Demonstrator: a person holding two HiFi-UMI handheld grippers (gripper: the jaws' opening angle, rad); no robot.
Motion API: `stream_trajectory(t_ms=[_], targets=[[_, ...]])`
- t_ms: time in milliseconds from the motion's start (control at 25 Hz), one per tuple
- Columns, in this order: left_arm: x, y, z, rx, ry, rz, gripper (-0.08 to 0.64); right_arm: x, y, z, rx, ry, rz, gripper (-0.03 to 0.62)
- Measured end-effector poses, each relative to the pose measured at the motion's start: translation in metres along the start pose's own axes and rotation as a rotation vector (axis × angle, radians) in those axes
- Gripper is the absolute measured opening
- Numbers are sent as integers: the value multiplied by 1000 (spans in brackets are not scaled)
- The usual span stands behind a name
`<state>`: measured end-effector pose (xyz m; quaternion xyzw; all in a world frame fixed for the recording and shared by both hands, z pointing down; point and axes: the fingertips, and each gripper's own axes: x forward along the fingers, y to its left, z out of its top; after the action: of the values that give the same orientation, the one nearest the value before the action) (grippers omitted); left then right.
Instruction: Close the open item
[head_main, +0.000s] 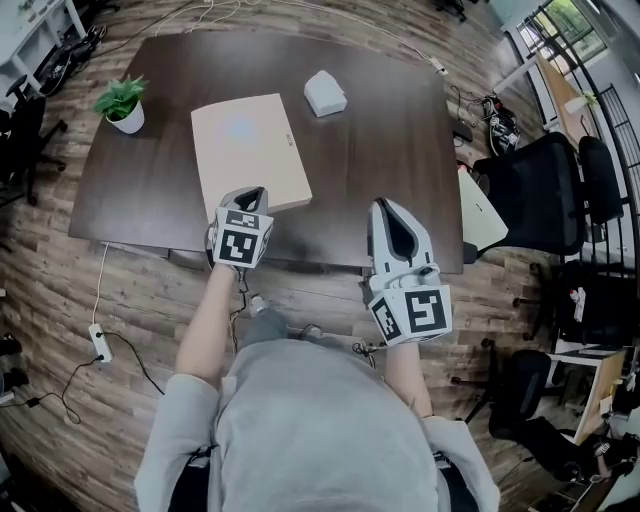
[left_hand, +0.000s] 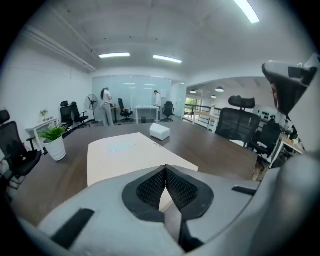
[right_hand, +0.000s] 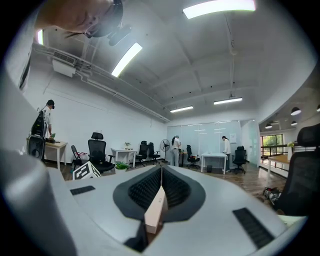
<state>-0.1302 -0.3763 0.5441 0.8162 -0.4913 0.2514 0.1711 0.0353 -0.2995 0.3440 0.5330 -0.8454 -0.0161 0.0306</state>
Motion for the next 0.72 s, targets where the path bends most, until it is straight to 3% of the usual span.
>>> stream_trajectory(t_ms=[360, 720], targets=[[-72, 14, 21, -115, -192, 93, 9, 7, 20, 3, 4, -17, 93, 14], [-145, 10, 33, -139, -326, 201, 9, 0, 34, 7, -3, -27, 162, 14]])
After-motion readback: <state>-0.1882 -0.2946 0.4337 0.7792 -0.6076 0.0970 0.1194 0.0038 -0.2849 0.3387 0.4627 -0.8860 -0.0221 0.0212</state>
